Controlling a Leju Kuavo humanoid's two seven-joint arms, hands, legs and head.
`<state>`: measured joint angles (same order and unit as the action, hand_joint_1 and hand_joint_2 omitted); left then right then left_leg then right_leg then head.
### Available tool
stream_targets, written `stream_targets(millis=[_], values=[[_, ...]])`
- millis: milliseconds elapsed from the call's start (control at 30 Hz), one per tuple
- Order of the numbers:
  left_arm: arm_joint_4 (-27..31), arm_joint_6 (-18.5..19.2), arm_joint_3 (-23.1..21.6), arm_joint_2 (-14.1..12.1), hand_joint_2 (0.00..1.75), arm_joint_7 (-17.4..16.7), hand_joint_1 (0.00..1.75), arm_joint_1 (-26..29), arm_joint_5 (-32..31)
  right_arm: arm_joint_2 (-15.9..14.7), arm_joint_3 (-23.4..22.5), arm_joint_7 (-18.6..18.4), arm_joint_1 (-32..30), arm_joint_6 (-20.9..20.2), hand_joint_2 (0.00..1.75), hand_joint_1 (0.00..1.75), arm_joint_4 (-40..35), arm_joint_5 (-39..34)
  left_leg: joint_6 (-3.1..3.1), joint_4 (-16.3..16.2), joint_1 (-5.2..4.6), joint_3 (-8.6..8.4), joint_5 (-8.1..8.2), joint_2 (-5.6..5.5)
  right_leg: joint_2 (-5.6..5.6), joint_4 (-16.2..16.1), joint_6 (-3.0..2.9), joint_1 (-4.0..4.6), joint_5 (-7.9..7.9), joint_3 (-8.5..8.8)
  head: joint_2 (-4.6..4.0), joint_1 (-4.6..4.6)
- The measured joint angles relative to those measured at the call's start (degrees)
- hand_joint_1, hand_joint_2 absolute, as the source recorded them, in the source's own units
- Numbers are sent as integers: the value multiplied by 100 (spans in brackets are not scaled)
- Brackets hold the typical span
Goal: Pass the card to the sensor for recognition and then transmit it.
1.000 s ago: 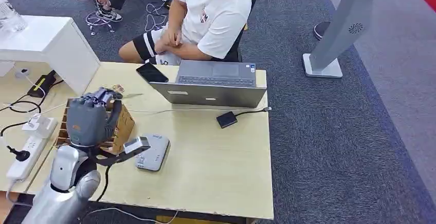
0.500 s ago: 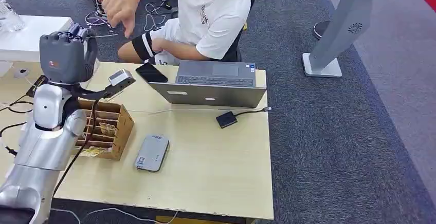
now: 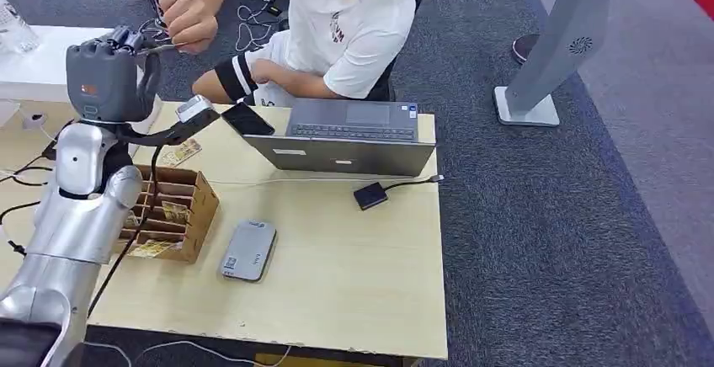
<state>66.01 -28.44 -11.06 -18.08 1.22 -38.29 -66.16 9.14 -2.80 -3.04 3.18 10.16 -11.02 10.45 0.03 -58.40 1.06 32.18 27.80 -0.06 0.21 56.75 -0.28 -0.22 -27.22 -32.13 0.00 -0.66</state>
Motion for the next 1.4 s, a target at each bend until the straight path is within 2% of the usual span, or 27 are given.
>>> stream_targets(millis=[233,400,500,700,933,1033,1133,1300,1400], values=[[-2,-31,-7,59,175,83,0,90,212,-9,0,-57,1,17,175,0,0,7,0,0,0,2,0,0,0,0,0,0,0,0,0,0],[457,-61,-24,57,175,177,0,528,352,-9,0,-87,0,57,175,0,0,-2,1,0,-1,3,1,5,2,0,0,-1,-1,0,0,0],[1085,-76,-26,-9,175,282,0,1103,457,-7,-7,-79,-2,129,175,0,0,-50,3,1,-3,4,8,14,13,0,0,-3,-2,1,0,0],[2619,74,-20,-452,175,422,0,2977,548,-7,-149,7,-37,267,175,0,0,-173,4,2,-3,-3,30,42,46,0,3,-4,-16,-7,0,2],[3564,175,179,-745,175,527,0,4434,656,2,-282,29,-54,280,175,0,-2,-234,1,4,-3,1,36,44,45,0,5,-5,-19,-7,0,0],[3818,342,449,-863,175,464,0,5140,719,11,-301,44,-61,326,175,0,-2,-197,1,4,-3,1,36,39,41,-2,4,-5,-22,-8,0,0],[3871,577,744,-942,175,306,0,5603,715,26,-330,99,-73,356,175,0,-2,-197,2,4,-3,3,36,31,31,-2,4,-4,-24,-8,0,0],[3871,761,1038,-951,175,197,0,5894,653,37,-339,133,-83,356,175,0,-2,-120,1,4,-2,3,35,28,28,-1,4,-4,-23,-5,0,0],[3871,995,1126,-953,175,144,0,5995,691,39,-339,133,-83,374,175,0,-2,-96,1,4,-2,3,35,25,26,-1,4,-4,-23,-2,0,0]])
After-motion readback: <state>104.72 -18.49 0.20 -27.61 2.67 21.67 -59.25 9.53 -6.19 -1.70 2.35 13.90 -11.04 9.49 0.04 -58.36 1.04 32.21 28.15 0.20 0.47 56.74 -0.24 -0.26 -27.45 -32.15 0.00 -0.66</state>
